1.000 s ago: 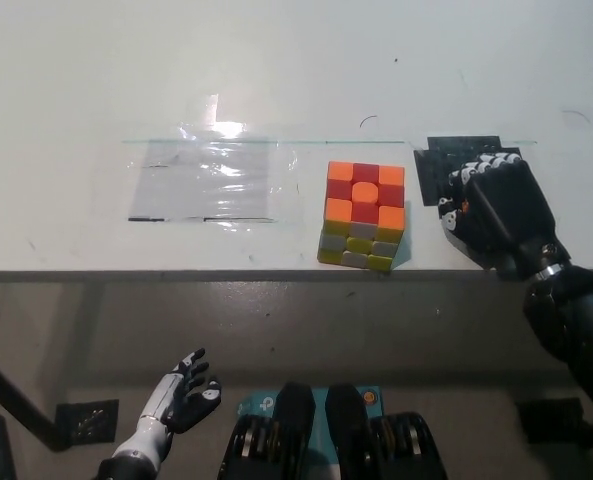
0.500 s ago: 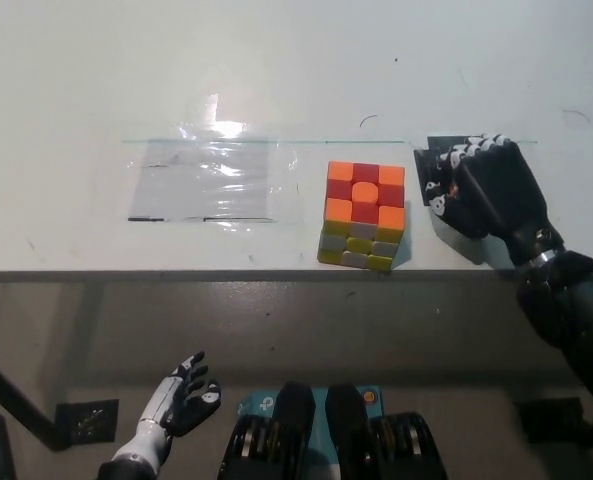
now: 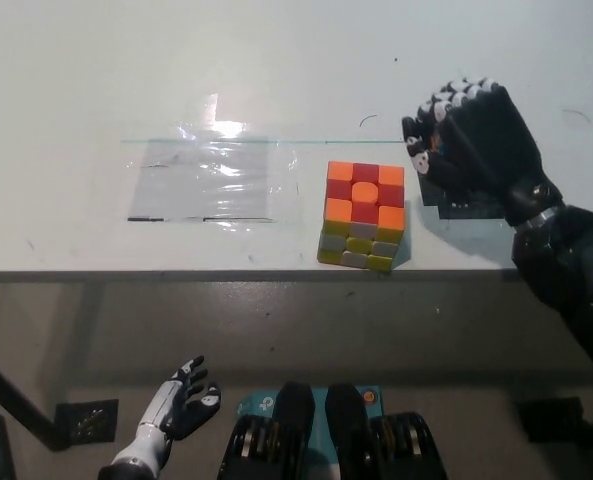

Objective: The robot uses its right hand to pick up the small cube kept on the middle on the desk and place it on the bigger cube kept next to it

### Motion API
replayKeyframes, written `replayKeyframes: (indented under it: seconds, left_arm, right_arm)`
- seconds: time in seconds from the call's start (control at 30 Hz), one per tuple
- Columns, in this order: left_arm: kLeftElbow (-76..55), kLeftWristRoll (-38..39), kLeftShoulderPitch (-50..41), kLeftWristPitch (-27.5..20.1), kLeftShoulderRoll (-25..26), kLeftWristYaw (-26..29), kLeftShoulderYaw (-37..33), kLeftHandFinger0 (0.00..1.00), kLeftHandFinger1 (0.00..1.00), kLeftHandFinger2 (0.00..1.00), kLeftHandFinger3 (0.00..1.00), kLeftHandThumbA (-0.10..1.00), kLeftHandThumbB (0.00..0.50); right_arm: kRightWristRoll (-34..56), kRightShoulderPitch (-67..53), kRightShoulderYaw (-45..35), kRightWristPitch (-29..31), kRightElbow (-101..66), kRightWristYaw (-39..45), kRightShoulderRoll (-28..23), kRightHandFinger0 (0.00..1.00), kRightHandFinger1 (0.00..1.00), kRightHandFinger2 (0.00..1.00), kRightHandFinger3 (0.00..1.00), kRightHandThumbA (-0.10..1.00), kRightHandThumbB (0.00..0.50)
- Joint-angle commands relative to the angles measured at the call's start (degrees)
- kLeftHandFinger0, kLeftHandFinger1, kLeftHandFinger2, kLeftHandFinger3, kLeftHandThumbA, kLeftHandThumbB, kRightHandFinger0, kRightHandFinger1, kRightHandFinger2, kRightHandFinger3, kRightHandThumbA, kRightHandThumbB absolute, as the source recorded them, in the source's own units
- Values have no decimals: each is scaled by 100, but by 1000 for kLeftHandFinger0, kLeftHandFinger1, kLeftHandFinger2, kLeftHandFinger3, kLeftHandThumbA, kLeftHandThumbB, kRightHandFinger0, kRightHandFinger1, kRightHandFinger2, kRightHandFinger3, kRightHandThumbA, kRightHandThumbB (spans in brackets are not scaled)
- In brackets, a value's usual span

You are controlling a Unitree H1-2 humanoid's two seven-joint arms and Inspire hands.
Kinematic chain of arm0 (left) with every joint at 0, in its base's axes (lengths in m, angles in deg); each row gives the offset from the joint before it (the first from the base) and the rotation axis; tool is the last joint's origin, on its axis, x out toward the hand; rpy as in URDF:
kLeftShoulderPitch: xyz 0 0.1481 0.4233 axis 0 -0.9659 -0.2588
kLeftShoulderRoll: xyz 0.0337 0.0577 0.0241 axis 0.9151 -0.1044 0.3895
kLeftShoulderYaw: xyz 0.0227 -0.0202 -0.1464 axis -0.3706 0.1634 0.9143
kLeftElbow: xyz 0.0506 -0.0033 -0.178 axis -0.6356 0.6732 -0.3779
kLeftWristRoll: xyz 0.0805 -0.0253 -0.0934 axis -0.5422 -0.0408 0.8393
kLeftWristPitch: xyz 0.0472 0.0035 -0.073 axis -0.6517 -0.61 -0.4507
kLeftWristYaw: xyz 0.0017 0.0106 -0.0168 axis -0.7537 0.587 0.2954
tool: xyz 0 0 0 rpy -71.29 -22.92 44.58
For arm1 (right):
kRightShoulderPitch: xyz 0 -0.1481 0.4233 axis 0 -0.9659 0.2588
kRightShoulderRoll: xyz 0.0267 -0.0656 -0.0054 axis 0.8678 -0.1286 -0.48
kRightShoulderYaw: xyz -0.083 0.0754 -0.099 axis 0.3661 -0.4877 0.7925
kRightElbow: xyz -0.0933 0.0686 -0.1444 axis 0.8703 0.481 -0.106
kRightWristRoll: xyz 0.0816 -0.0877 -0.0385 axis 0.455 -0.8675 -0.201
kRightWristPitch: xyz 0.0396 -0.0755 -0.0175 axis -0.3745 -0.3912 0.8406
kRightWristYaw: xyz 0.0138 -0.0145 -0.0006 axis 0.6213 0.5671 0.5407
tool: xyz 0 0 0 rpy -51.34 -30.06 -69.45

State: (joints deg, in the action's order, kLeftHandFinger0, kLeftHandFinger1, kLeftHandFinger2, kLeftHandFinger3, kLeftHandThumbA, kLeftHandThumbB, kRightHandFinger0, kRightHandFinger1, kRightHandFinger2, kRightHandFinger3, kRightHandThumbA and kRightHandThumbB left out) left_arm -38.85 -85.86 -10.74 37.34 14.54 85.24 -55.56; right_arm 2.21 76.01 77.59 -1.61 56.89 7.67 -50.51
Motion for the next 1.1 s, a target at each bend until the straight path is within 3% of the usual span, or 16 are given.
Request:
replayKeyframes:
  seconds: [0.0,0.03,0.1,0.23,0.27,0.3,0.43,0.53,0.67,0.7,0.87,0.9,0.97,1.07]
  left_arm:
    - [-117,0,11,-101,55,9,12,1000,1000,1000,1000,310,285]
    - [-108,-17,-9,-129,53,26,6,1000,1000,1000,1000,312,287]
    - [-80,-70,1,-162,74,41,-25,1000,1000,1000,1000,328,293]
    - [-77,-67,9,-131,57,54,-2,1000,1000,1000,1000,310,283]
    - [-94,-55,24,-110,64,29,2,1000,1000,1000,1000,308,275]
    - [-94,-55,24,-110,64,29,2,1000,1000,1000,1000,308,275]
    - [-110,-61,9,-115,64,33,2,1000,1000,1000,1000,301,272]
    - [-93,-21,7,-149,53,20,22,1000,1000,1000,1000,291,271]
    - [-71,-56,30,-186,61,25,-3,1000,1000,1000,1000,306,277]
    - [-79,-67,29,-157,58,41,-3,1000,1000,1000,1000,312,284]
    - [-44,-58,83,-177,66,28,0,1000,1000,1000,1000,319,290]
    - [-35,-41,81,-197,63,26,12,1000,1000,1000,1000,311,292]
    - [-26,-50,95,-207,70,29,7,1000,1000,1000,1000,311,289]
    - [-24,-45,113,-235,72,4,-4,1000,1000,1000,1000,317,294]
  right_arm:
    - [66,272,-216,-59,-560,506,-68,0,201,566,592,-100,167]
    - [-21,265,-192,-53,-685,516,-43,0,189,611,611,-100,152]
    - [-35,248,-207,46,-934,524,10,0,97,530,513,-100,301]
    - [-86,223,-223,16,-1199,643,79,0,67,533,493,-100,325]
    - [-15,217,-255,2,-1313,724,151,0,46,512,489,-100,361]
    - [-17,215,-260,3,-1316,731,152,0,50,522,505,-100,365]
    - [-27,80,-298,-79,-1470,920,280,0,91,549,508,-100,323]
    - [31,-1,-322,-82,-1392,1002,392,0,76,540,507,-100,363]
    - [-24,-40,-317,-27,-1258,993,455,0,81,535,528,-100,354]
    - [-72,-56,-297,50,-1124,823,509,0,59,499,521,-100,401]
    - [-107,-49,-272,182,-797,668,597,0,57,498,531,-100,349]
    - [-65,-79,-271,132,-744,770,618,0,105,547,569,-100,280]
    - [-124,-73,-265,154,-670,653,632,0,114,558,578,-100,295]
    - [-145,-50,-237,299,-375,451,667,0,124,551,570,-100,280]
